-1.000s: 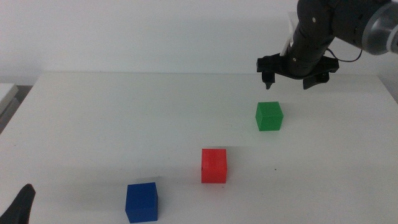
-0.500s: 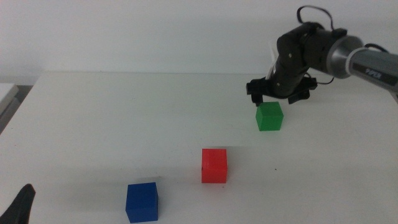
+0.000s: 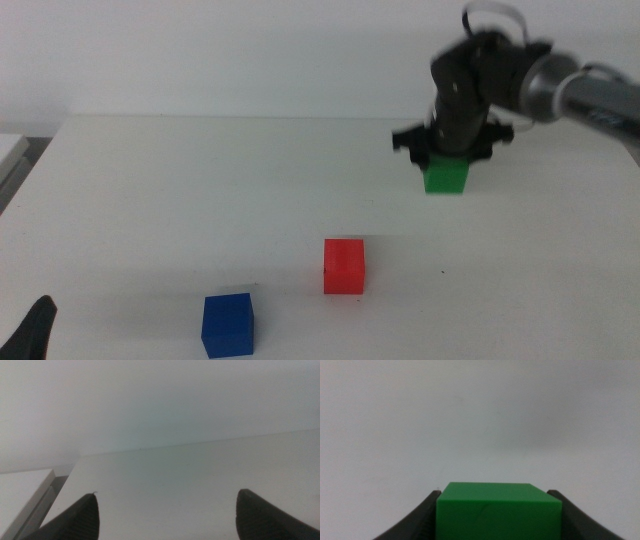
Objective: Stack red cubes first, then green, then blue cubes in a specific spot.
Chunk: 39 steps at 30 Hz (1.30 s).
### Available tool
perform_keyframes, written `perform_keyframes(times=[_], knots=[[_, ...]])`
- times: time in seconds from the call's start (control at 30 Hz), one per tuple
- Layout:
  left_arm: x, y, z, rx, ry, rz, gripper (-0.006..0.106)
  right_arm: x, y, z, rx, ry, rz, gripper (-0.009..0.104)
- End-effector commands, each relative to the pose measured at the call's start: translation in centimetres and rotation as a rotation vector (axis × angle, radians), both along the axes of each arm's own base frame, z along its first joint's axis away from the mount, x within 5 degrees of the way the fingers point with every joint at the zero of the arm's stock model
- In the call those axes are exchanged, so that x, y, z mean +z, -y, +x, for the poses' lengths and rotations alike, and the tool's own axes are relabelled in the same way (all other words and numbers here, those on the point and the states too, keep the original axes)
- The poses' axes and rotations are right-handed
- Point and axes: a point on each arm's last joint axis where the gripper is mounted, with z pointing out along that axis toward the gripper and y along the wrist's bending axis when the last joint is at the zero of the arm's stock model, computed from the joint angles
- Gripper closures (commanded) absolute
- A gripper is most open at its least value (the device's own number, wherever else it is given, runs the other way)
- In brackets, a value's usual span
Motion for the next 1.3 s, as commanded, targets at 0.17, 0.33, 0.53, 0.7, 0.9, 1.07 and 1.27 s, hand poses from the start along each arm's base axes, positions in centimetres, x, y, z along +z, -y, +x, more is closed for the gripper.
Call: perform_keyframes(times=[0.17,0.33,0.53,0.7,0.9,1.07,1.27], knots=[[0.1,0.0,0.0,0.0,0.014,-0.001,0.007,6.7,-7.7,-10.7,0.023,0.122,0.034,0.087],[0.1,0.0,0.0,0.0,0.014,-0.001,0.007,4.6,-11.7,-13.2,0.045,0.085,0.102,0.087],[0.1,0.0,0.0,0.0,0.014,-0.001,0.007,2.1,-12.4,-12.8,-0.021,0.051,0.084,0.087],[0.1,0.0,0.0,0.0,0.014,-0.001,0.007,1.0,-12.7,-12.6,-0.032,0.037,0.076,0.087],[0.1,0.0,0.0,0.0,0.014,-0.001,0.007,0.2,-12.8,-12.4,-0.028,0.031,0.059,0.087],[0.1,0.0,0.0,0.0,0.014,-0.001,0.007,-0.5,-13.1,-12.2,-0.015,0.027,0.058,0.087],[0.1,0.0,0.0,0.0,0.014,-0.001,0.007,-0.5,-13.1,-12.2,-0.012,0.034,0.052,0.082]])
